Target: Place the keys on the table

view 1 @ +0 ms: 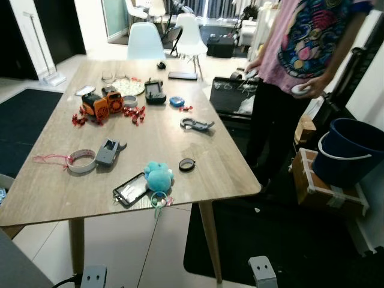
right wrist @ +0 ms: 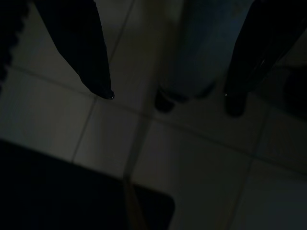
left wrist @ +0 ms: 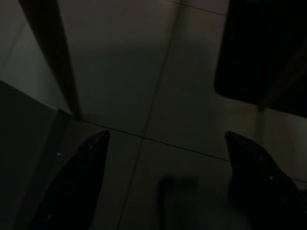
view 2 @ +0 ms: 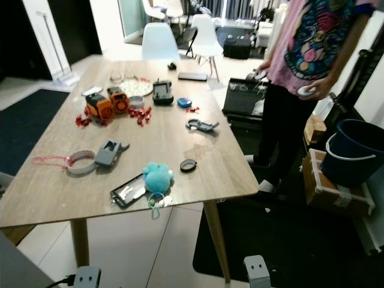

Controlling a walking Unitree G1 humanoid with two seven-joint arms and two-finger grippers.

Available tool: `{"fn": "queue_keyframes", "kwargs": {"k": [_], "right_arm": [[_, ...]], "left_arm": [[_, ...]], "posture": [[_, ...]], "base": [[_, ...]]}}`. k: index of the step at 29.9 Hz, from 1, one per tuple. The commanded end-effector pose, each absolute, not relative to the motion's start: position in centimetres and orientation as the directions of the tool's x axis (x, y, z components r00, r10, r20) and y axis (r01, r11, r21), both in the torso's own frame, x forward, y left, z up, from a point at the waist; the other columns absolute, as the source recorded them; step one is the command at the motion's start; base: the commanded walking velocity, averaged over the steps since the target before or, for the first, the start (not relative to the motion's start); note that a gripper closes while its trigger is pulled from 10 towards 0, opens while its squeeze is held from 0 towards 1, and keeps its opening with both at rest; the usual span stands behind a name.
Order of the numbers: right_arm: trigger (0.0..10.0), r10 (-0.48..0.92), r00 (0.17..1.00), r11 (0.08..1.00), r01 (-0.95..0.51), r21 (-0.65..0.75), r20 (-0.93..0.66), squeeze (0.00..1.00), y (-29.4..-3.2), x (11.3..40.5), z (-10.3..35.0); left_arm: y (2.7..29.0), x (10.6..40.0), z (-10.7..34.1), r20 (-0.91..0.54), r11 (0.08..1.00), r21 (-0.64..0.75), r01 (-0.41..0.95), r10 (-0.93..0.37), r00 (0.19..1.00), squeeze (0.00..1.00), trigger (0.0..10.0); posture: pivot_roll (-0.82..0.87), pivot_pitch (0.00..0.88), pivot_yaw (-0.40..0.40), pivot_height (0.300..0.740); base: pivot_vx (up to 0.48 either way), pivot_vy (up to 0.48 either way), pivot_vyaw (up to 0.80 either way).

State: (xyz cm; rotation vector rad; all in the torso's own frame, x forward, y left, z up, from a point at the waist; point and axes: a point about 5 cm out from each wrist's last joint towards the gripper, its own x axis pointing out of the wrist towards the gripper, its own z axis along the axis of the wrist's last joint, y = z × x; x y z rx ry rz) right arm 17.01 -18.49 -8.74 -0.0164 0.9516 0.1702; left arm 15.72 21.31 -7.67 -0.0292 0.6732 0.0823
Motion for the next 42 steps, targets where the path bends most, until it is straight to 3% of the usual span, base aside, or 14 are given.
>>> {"fn": "queue_keyframes", "kwargs": {"k": [1,29,42], "right_arm": [[10.0,0.147,0.557,0.984,-0.164,0.065,-0.817,0.0,-18.2,16.8,-8.9],[10.0,0.174,0.563,0.975,-0.216,0.059,-0.808,0.0,-17.8,16.9,-8.8],[10.0,0.229,0.582,0.955,-0.29,0.064,-0.78,0.0,-16.9,17.5,-8.5]], "left_arm": [[21.2,15.3,-7.8,-0.626,0.996,-0.003,-0.093,0.07,0.777,0.0,10.0],[21.3,15.2,-7.6,-0.597,0.997,0.0,-0.083,0.066,0.8,0.0,10.0],[21.4,15.2,-7.7,-0.614,0.99,-0.028,-0.142,0.095,0.784,0.0,10.0]], "posture": [[0.1,0.024,-0.072,0.74],[0.11,0.012,-0.078,0.74],[0.11,0.016,-0.077,0.74]], "base": [[-0.315,0.0,0.0],[-0.011,0.0,0.0],[0.0,0.0,0.76]]}}
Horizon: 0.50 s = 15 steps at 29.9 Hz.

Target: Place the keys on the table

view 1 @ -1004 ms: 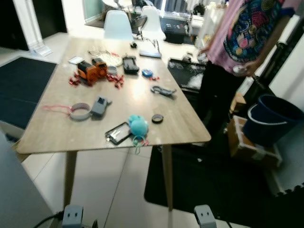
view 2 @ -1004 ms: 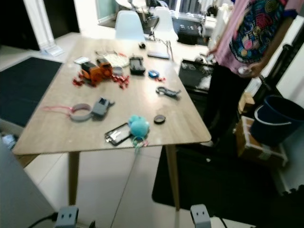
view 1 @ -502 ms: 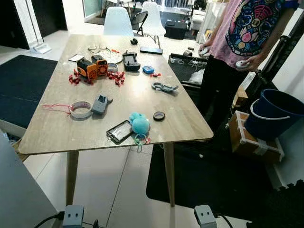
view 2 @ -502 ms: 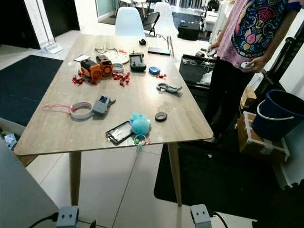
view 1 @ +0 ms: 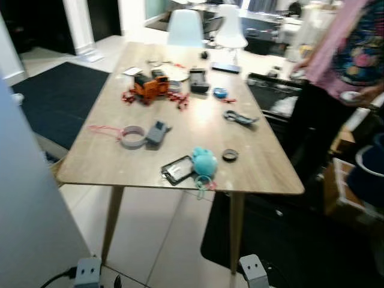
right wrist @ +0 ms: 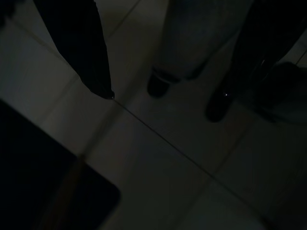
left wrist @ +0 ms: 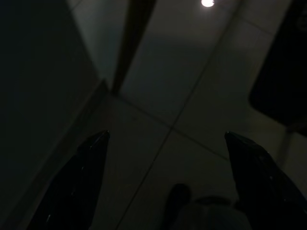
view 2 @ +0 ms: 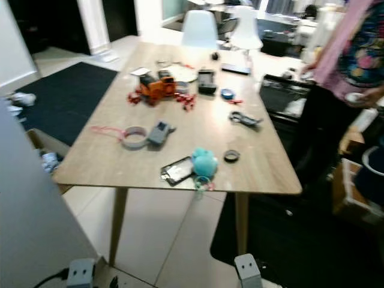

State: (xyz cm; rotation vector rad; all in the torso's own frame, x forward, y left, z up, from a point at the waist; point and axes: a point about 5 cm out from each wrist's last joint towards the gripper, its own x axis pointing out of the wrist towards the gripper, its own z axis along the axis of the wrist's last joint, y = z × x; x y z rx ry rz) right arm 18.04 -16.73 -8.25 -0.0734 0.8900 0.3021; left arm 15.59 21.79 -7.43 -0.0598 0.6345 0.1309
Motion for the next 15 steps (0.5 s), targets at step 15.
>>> {"fn": "queue_keyframes", "kwargs": {"k": [15], "right_arm": [[10.0,0.237,0.581,0.949,-0.31,0.058,-0.779,0.0,-16.81,17.63,-8.4]], "left_arm": [[21.44,15.14,-7.79,-0.617,0.989,-0.01,-0.148,0.11,0.779,0.0,10.0]], "posture": [[0.11,0.018,-0.079,0.74]], "base": [[0.0,0.0,0.8]]}}
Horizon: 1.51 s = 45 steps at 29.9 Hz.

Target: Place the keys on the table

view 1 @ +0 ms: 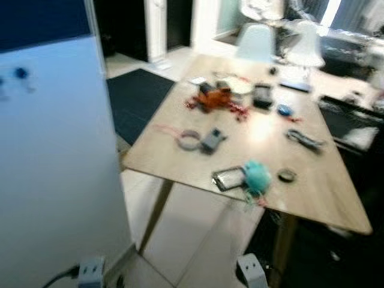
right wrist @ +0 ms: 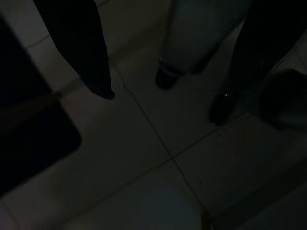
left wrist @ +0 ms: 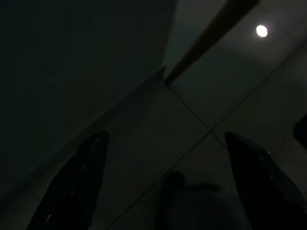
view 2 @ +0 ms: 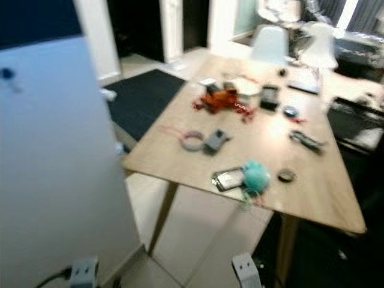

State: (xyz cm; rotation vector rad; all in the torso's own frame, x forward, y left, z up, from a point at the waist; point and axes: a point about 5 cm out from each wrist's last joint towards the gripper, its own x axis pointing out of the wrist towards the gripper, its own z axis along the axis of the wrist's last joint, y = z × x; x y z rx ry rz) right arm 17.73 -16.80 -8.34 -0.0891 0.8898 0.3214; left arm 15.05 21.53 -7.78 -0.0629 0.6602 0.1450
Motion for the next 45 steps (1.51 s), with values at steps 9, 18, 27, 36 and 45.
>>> {"fn": "queue_keyframes", "kwargs": {"k": [9,18,27,36,45], "right_arm": [[10.0,0.216,0.597,0.964,-0.254,0.073,-0.773,0.0,-16.87,17.83,-8.34],[10.0,0.209,0.599,0.968,-0.239,0.077,-0.773,0.0,-17.03,17.81,-8.35],[10.0,0.214,0.602,0.967,-0.24,0.081,-0.769,0.0,-16.93,18.01,-8.26],[10.0,0.214,0.601,0.967,-0.24,0.081,-0.77,0.0,-16.96,18.01,-8.26],[10.0,0.217,0.599,0.967,-0.242,0.084,-0.771,0.0,-16.92,17.98,-8.28]], "left_arm": [[21.47,15.31,-7.83,-0.632,0.993,0.022,-0.118,0.105,0.768,0.0,10.0],[21.35,15.68,-7.71,-0.625,0.991,0.021,-0.131,0.116,0.772,0.0,10.0],[21.6,15.68,-7.64,-0.623,0.989,0.042,-0.144,0.138,0.77,0.0,10.0],[21.21,15.44,-7.85,-0.636,0.991,0.037,-0.127,0.121,0.762,0.0,10.0],[21.28,15.47,-7.83,-0.635,0.991,0.048,-0.123,0.126,0.762,0.0,10.0]], "posture": [[0.1,0.019,-0.071,0.74],[0.1,0.02,-0.071,0.74],[0.1,0.023,-0.075,0.74],[0.11,0.022,-0.076,0.74],[0.11,0.021,-0.078,0.74]], "base": [[0.0,0.0,0.8],[0.0,0.0,0.8],[0.0,0.0,0.8],[0.0,0.0,0.8],[0.0,0.0,0.8]]}}
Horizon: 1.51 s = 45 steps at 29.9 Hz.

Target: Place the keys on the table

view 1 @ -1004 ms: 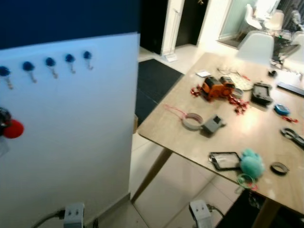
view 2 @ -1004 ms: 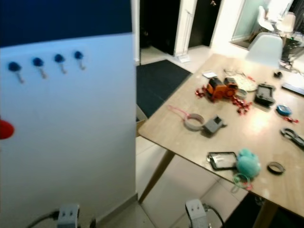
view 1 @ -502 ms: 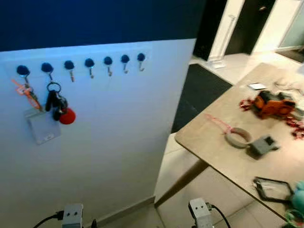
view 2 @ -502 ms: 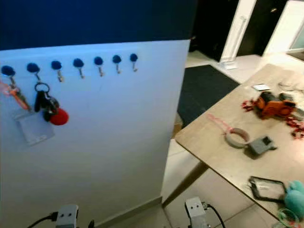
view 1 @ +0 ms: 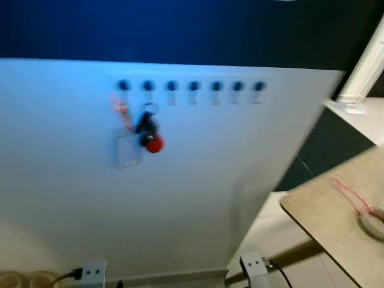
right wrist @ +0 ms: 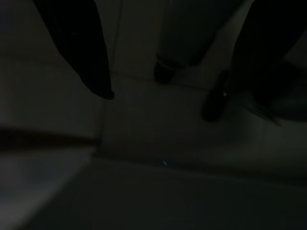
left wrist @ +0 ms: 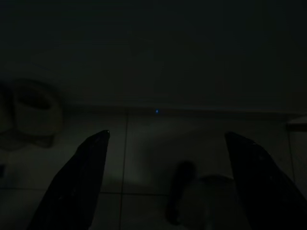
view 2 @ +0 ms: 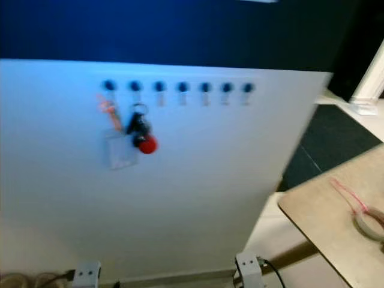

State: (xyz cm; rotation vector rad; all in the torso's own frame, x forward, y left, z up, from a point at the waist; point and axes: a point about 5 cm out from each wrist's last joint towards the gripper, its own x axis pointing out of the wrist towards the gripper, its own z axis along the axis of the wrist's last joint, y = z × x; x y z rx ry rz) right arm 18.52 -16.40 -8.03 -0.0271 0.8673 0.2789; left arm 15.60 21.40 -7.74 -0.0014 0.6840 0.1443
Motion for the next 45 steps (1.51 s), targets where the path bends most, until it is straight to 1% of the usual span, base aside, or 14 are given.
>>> {"fn": "queue_keyframes", "kwargs": {"k": [1,7,9,10,26,41,45], "right_arm": [[10.0,0.217,0.599,0.967,-0.242,0.084,-0.771,0.0,-16.9,18.0,-8.27],[10.0,0.209,0.611,0.971,-0.222,0.089,-0.764,0.0,-16.97,18.09,-8.21],[10.0,0.181,0.612,0.982,-0.152,0.11,-0.77,0.0,-17.34,18.03,-8.28],[10.0,0.178,0.61,0.983,-0.143,0.113,-0.772,0.0,-17.4,17.97,-8.32],[10.0,0.181,0.607,0.983,-0.133,0.125,-0.774,0.0,-17.25,17.61,-8.48],[10.0,0.185,0.609,0.982,-0.138,0.127,-0.771,0.0,-17.16,17.84,-8.39],[10.0,0.185,0.609,0.982,-0.138,0.127,-0.771,0.0,-17.16,17.85,-8.39]], "left_arm": [[21.29,15.47,-7.83,-0.636,0.991,0.047,-0.123,0.125,0.761,0.0,10.0],[21.34,15.52,-7.77,-0.634,0.993,0.054,-0.102,0.113,0.765,0.0,10.0],[21.35,15.56,-7.72,-0.631,0.994,0.059,-0.094,0.11,0.768,0.0,10.0],[21.35,15.55,-7.72,-0.631,0.994,0.056,-0.092,0.107,0.768,0.0,10.0],[21.34,15.86,-7.66,-0.633,0.995,0.037,-0.094,0.096,0.768,0.0,10.0],[21.4,15.77,-7.69,-0.635,0.995,0.034,-0.098,0.097,0.767,0.0,10.0],[21.35,15.88,-7.55,-0.62,0.996,0.038,-0.083,0.088,0.779,0.0,10.0]], "posture": [[0.11,0.022,-0.078,0.74],[0.11,0.019,-0.076,0.74],[0.11,0.019,-0.076,0.74],[0.11,0.016,-0.072,0.74],[0.11,0.021,-0.065,0.74],[0.11,0.024,-0.068,0.74],[0.11,0.023,-0.068,0.74]], "base": [[0.0,0.0,0.8],[0.0,0.0,0.72],[0.0,0.0,0.0],[0.0,0.0,0.0],[0.0,0.0,0.0],[0.0,0.395,0.0],[0.0,0.0,0.0]]}}
